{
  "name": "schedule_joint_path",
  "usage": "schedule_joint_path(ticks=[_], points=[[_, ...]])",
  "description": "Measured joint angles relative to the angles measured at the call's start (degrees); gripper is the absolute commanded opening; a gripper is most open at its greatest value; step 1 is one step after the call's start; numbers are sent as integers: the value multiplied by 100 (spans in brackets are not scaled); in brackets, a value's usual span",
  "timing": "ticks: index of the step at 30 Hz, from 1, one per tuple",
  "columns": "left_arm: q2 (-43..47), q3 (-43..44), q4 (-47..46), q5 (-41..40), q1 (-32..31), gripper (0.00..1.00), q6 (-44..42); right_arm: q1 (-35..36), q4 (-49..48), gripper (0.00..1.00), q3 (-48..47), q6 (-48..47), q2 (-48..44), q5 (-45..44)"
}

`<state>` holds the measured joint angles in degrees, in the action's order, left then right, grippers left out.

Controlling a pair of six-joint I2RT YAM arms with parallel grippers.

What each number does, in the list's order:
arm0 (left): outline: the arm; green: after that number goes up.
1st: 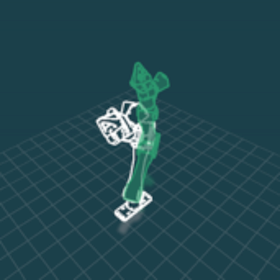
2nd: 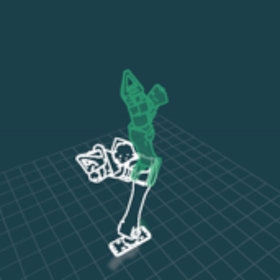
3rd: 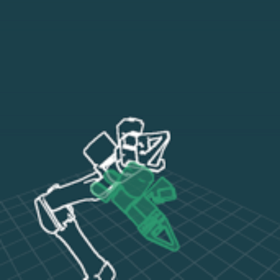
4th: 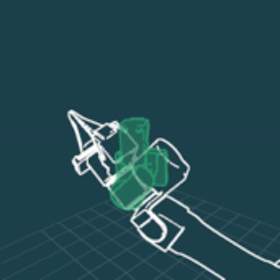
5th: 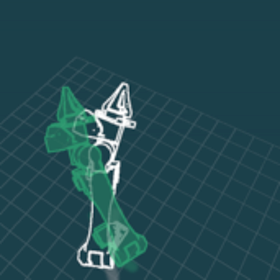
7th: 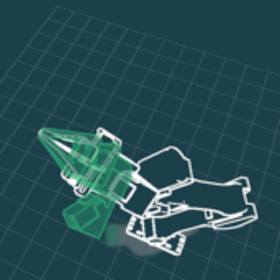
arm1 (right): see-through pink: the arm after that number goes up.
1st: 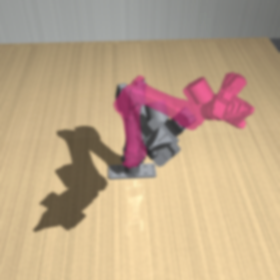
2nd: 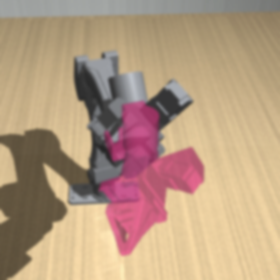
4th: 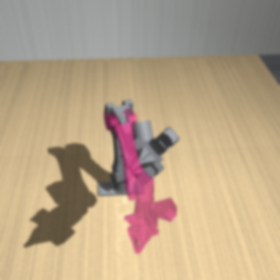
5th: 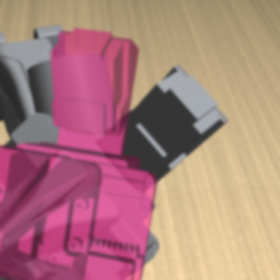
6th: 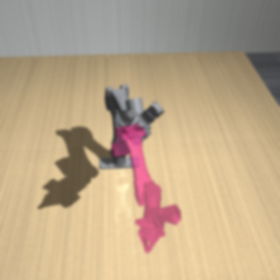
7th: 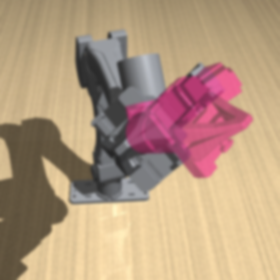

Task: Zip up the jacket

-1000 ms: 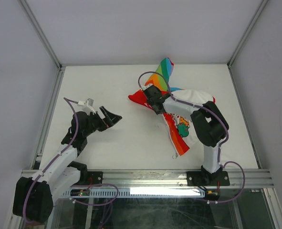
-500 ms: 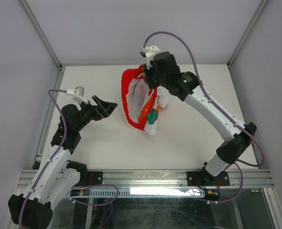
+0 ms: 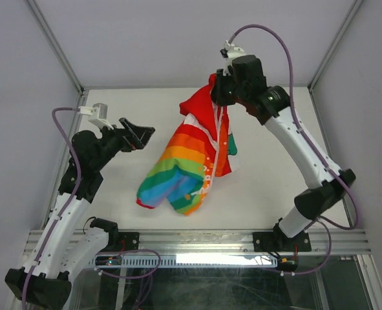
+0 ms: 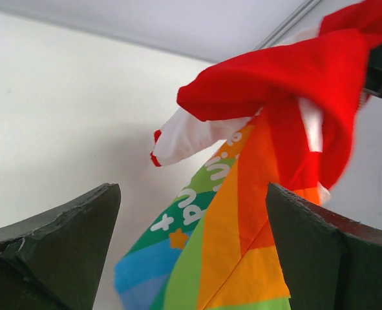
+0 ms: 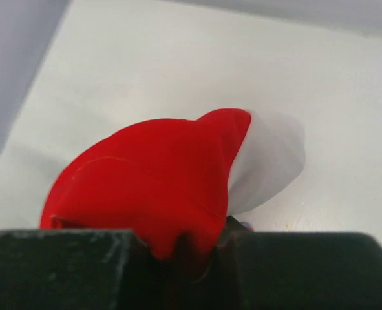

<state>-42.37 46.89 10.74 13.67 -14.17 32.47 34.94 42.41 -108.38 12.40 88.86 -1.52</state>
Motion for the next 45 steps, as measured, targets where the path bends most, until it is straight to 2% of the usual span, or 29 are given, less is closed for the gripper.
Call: schedule_joint_path(ticks=[6, 10, 14, 21, 24, 30, 38, 39, 42, 45], points=[[-675, -339, 138, 173, 0, 99, -4, -623, 170, 57, 50, 173, 1676, 31], [-863, -584, 133, 398, -20, 97, -2, -817, 238, 68, 382, 107, 2138, -46], [-1032, -697, -4, 476, -382, 97, 13, -970, 26, 71, 1526, 87, 1515, -87], [-1982, -678, -557, 114, -2020, 95, 52, -1665, -719, 72, 3862, 151, -581, 170], [-2616, -485, -597, -205, -2468, 96, -15, -1965, -1104, 72, 4542, 221, -1012, 302], [-4216, 573, -603, -933, -3104, 99, -411, -2164, -1746, 62, 5764, 372, -1056, 553], [-6030, 1991, -391, -1668, -3235, 98, -990, -2186, -2426, 61, 6072, 431, -697, 734], [-6183, 2100, -330, -1716, -3235, 94, -1045, -2186, -2507, 61, 6081, 431, -658, 743], [-6559, 2332, -205, -1871, -3228, 74, -1139, -2188, -2715, 59, 6085, 433, -509, 752], [-6741, 2389, -144, -1902, -3141, 35, -1198, -2197, -2863, 51, 6085, 428, -299, 748]])
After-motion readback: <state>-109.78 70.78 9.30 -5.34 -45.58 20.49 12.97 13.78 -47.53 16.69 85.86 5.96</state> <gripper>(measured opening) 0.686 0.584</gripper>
